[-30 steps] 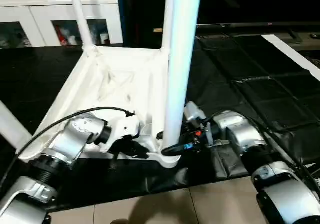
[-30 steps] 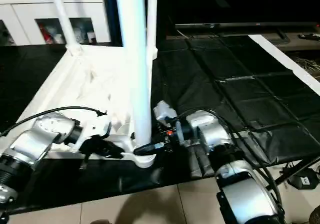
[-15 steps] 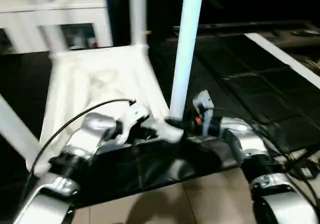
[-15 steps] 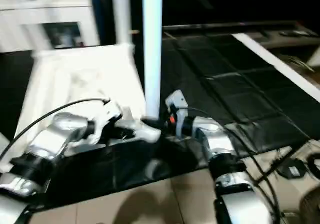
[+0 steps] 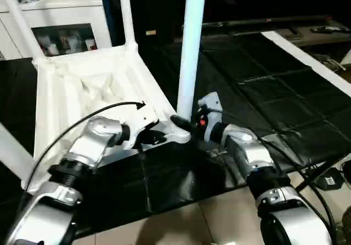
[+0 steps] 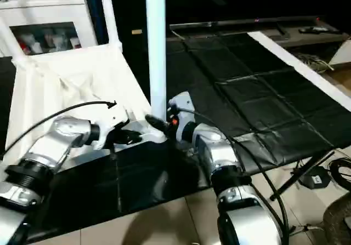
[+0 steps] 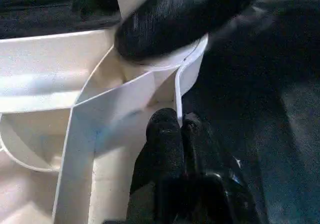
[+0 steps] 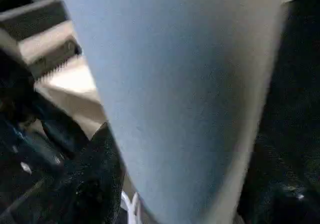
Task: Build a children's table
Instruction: Rotate leg to tighten, then flip table
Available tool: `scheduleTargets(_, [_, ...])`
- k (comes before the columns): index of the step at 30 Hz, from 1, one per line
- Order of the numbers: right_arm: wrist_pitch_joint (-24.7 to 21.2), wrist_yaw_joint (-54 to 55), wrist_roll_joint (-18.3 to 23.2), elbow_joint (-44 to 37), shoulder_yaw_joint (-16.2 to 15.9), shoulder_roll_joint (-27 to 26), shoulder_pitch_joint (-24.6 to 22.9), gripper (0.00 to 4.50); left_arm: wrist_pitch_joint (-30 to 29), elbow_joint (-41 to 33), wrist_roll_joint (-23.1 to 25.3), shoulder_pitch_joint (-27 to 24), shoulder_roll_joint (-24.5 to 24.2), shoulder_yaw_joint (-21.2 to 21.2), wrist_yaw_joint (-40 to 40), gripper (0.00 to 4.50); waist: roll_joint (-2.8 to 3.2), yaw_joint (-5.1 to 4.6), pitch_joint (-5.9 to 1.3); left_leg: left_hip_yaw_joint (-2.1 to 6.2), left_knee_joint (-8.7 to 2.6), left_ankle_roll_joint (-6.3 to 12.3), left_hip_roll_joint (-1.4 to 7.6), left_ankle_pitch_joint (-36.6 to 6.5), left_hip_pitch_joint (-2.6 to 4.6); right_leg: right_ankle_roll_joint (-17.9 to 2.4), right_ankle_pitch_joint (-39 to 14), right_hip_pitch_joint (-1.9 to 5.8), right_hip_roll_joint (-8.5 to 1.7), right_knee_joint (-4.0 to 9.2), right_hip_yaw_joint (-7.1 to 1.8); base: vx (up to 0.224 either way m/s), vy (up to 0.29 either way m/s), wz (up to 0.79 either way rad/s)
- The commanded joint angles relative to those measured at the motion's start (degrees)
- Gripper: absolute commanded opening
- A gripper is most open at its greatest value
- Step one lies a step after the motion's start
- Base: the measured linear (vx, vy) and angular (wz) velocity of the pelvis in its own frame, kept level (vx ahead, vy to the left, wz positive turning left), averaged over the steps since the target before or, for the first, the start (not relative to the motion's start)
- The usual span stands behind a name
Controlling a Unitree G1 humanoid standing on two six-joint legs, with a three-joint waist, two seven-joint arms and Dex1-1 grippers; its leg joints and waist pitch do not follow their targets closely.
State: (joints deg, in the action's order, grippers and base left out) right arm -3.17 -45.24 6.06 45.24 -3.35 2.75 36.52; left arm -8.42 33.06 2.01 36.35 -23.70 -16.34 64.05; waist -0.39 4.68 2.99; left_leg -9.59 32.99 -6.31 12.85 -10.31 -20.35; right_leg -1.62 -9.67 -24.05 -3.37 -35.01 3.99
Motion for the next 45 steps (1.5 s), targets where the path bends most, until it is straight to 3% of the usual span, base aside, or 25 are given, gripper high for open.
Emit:
scheduleTargets(1, [2.54,-1.34,-1.22,-1.78,-2.04,0.48,-0.58,3.25,2.34,-0.03,-0.25,1.32,-0.05,-0.74,1.62,0.0,0.7,0.13,-4.29,-0.54,-3.06,2.5,0.2,-6.75,0.14,-13.92,-2.19,3.93,-3.77,2.91,-2.57,0.0,0.0,0.0])
scheduleTargets(4, [0.47,-5.11,0.77,-3.85,-1.93,1.23,-1.35,3.57,3.32,0.5,-0.14,1.48,-0.35,-0.52,2.03,0.0,0.57,0.66,-3.98,-0.6,-3.3,1.83,0.29,-9.91,0.39,-12.81,-7.03,3.93,-3.83,3.47,-2.64,0.0,0.0,0.0])
scheduleTargets(5, [-3.02,-7.85,2.93,-5.74,-1.3,1.8,-1.89,3.66,3.96,0.76,-0.04,1.56,-0.58,-0.54,2.11,0.0,0.57,0.69,-3.88,-0.61,-3.39,1.69,0.36,-10.72,0.42,-12.35,-8.42,3.88,-3.78,3.56,-2.67,0.0,0.0,0.0])
scheduleTargets(6, [-3.48,-7.82,3.11,-6.19,-1.05,2.11,-2.01,3.68,4.17,0.89,-0.08,1.6,-0.65,-0.56,2.14,0.0,0.58,0.76,-3.95,-0.54,-3.39,1.71,0.36,-10.73,0.36,-12.21,-8.61,4.06,-3.78,3.53,-2.65,0.0,0.0,0.0])
scheduleTargets(10, [-3.55,-9.17,2.8,-6.98,-1.67,3.03,-2.46,4.08,4.77,1.22,-0.01,1.68,-0.71,-0.58,2.21,0.0,0.41,0.92,-4.0,-0.51,-3.34,1.09,0.33,-10.35,0.3,-11.47,-10.15,3.88,-4.05,3.64,-2.74,0.0,0.0,0.0])
scheduleTargets(16, [-3.92,-14.18,3.94,-10.28,-2.26,6.77,-4.15,4.47,7.51,3.3,1.25,2.88,-0.97,-0.14,0.53,0.0,0.23,1.32,-4.11,-0.58,-3.13,1.85,0.2,-8.57,0.1,-11.58,-7.31,4.04,-3.84,3.41,-2.65,0.0,0.0,0.0])
scheduleTargets(23, [-4.12,-16.18,4.33,-14.94,-0.46,13.26,-7.55,4.47,9.6,5.7,2.03,5.02,-1.55,1.65,-3.69,0.0,-0.02,1.78,-3.95,-0.49,-3.15,1.49,0.1,-9.67,0.13,-9.18,-13.17,3.98,-3.97,4.1,-2.59,0.0,0.0,0.0])
scheduleTargets(27, [-6.11,-19.58,5.79,-18.39,-0.67,14.9,-9.45,4.47,9.76,5.43,0.98,5.05,-1.62,2.58,-3.36,0.0,0.07,1.75,-4.23,-0.44,-2.9,2.21,0.07,-8.3,-0.14,-10.1,-9.4,4.23,-3.78,3.69,-2.51,0.0,0.0,0.0])
scheduleTargets(28, [-6.29,-19.92,5.84,-18.93,-0.84,15.01,-9.75,4.5,9.8,5.34,0.83,5.0,-1.68,2.69,-3.22,0.43,0.22,1.68,-4.33,-0.38,-2.85,2.65,0.11,-7.38,-0.28,-10.87,-7.08,4.26,-3.81,3.36,-2.46,0.0,0.0,0.0])
scheduleTargets(31, [-10.4,-21.63,8.15,-22.63,-1.45,14.56,-11.46,4.5,8.18,2.16,-1.6,4.13,-1.42,4.96,-3.53,0.57,-0.04,1.73,-4.32,-0.45,-2.73,3.32,0.18,-6.6,-0.38,-12.49,-4.31,4.33,-3.76,3.11,-2.36,0.0,0.0,0.0])
scheduleTargets(32, [-11.3,-21.93,8.63,-23.29,-1.61,14.43,-11.72,4.5,7.78,1.29,-2.11,3.85,-1.43,5.34,-3.43,0.71,0.09,1.76,-4.14,-0.48,-2.8,3.3,0.3,-8.0,-0.23,-12.6,-6.27,4.01,-3.8,3.4,-2.26,0.0,0.0,0.0])
scheduleTargets(36, [-11.99,-20.34,10.72,-24.91,-2.55,12.25,-11.52,4.5,3.42,-7.26,-6.87,-0.44,-1.35,8.31,-3.13,0.92,0.1,1.92,-3.7,-0.37,-3.26,1.45,0.56,-11.82,0.18,-10.82,-15.48,3.74,-4.31,4.1,-2.45,0.0,0.0,0.0])
scheduleTargets(38, [-12.07,-19.26,11.97,-25.35,-1.91,10.46,-10.58,4.5,-0.15,-13.58,-9.43,-4.43,-1.74,9.39,-3.01,1.18,0.02,1.73,-3.56,-0.33,-3.43,1.13,0.52,-12.42,0.07,-10.26,-16.89,3.66,-4.24,4.17,-2.43,0.0,0.0,0.0])
scheduleTargets(41, [-12.84,-18.62,13.06,-26.17,-0.99,9.14,-9.97,4.5,-2.94,-18.67,-11.15,-7.88,-1.91,10.01,-3.22,1.31,0.34,1.55,-3.68,-0.4,-3.48,1.1,0.4,-12.01,0.36,-9.48,-16.21,3.3,-3.74,4.32,-2.53,0.0,0.0,0.0])
scheduleTargets(42, [-14.3,-18.08,14.39,-26.74,0.0,7.92,-9.02,4.5,-6.15,-23.68,-13.04,-11.59,-1.84,10.95,-4.11,1.47,0.19,1.54,-3.77,-0.39,-3.46,0.86,0.54,-12.03,0.46,-9.8,-15.56,3.35,-3.85,4.08,-2.57,0.0,0.0,0.0])
scheduleTargets(43, [-14.3,-18.08,14.39,-26.74,0.0,7.92,-9.02,4.5,-6.15,-23.68,-13.04,-11.59,-1.84,10.95,-4.11,1.47,0.15,1.46,-3.62,-0.28,-3.61,0.87,0.63,-12.33,0.18,-10.2,-15.62,3.44,-4.01,4.01,-2.57,0.0,0.0,0.0])
scheduleTargets(44, [-15.64,-17.25,15.33,-26.99,0.64,6.94,-8.13,4.5,-8.87,-27.78,-15.04,-14.83,-1.88,11.76,-4.67,1.6,0.25,1.52,-3.63,-0.46,-3.52,0.71,0.54,-13.1,0.71,-9.92,-16.82,3.09,-3.79,4.16,-2.58,0.0,0.0,0.0])
scheduleTargets(45, [-16.0,-17.07,15.51,-27.07,0.73,6.79,-7.99,4.5,-9.41,-28.57,-15.42,-15.44,-1.91,11.91,-4.81,1.6,0.26,1.43,-3.61,-0.35,-3.58,0.78,0.59,-12.97,0.45,-10.05,-16.54,3.2,-3.92,4.09,-2.64,0.0,0.0,0.0])
